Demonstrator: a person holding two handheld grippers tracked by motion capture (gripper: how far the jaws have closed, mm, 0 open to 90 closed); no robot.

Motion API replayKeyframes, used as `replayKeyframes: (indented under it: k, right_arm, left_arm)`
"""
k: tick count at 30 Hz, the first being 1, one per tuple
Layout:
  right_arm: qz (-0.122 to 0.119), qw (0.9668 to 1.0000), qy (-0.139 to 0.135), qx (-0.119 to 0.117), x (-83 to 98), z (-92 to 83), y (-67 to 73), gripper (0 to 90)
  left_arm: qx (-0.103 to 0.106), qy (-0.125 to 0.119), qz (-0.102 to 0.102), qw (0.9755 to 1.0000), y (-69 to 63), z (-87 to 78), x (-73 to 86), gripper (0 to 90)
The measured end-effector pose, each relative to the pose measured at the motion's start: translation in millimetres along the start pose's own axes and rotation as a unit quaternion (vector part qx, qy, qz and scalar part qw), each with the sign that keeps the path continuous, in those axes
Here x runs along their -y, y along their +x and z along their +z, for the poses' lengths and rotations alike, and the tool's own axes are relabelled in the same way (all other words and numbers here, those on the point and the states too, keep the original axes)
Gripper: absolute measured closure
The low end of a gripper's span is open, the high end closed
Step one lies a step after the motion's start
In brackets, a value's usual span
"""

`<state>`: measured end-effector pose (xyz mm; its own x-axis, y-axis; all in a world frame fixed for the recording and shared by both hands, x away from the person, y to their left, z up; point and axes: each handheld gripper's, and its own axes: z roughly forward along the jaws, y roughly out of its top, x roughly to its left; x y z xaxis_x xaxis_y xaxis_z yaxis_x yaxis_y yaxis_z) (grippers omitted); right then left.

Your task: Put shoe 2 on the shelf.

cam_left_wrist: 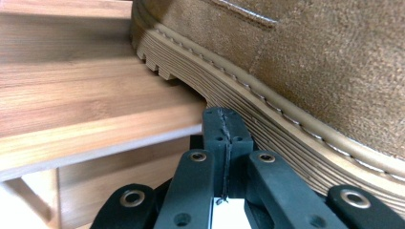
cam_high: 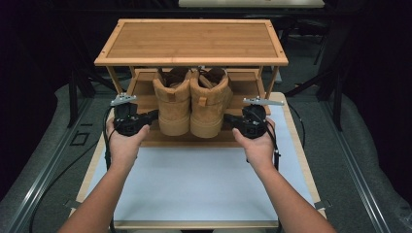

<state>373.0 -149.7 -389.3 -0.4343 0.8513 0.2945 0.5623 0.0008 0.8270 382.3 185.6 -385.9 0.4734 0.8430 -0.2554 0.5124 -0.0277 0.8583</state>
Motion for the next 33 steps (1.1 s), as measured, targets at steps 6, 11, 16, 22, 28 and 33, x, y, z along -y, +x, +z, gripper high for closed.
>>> replayKeyframes:
  k: [6, 11, 16, 22, 28, 33]
  right_arm:
    - [0.032, 0.9994, -0.014, 0.003, -8.2, 6.3, -11.5, 90.0]
    - [0.039, 0.999, -0.019, 0.01, -14.6, 14.0, -12.4, 90.0]
    - [0.043, 0.9988, -0.014, 0.017, -19.7, 21.6, -16.6, 90.0]
    - [0.049, 0.9985, -0.011, 0.019, -27.1, 28.7, -23.6, 90.0]
    - [0.064, 0.9976, -0.013, 0.024, -29.6, 36.6, -26.5, 90.0]
    - [0.069, 0.9974, -0.007, 0.018, -29.6, 37.3, -29.3, 90.0]
  left_arm:
    - [-0.002, -0.002, 0.001, 1.0, -2.4, 8.9, -6.7, 90.0]
    - [0.003, -0.008, -0.013, 0.9999, 3.9, 16.6, -12.8, 90.0]
    - [-0.004, -0.001, -0.017, 0.9998, 7.2, 25.6, -16.8, 90.0]
    - [0.006, 0.003, -0.029, 0.9996, 11.1, 34.8, -21.6, 90.0]
    - [-0.004, 0.007, -0.035, 0.9993, 14.7, 41.7, -20.4, 90.0]
    - [-0.003, 0.01, -0.033, 0.9994, 15.1, 42.4, -20.0, 90.0]
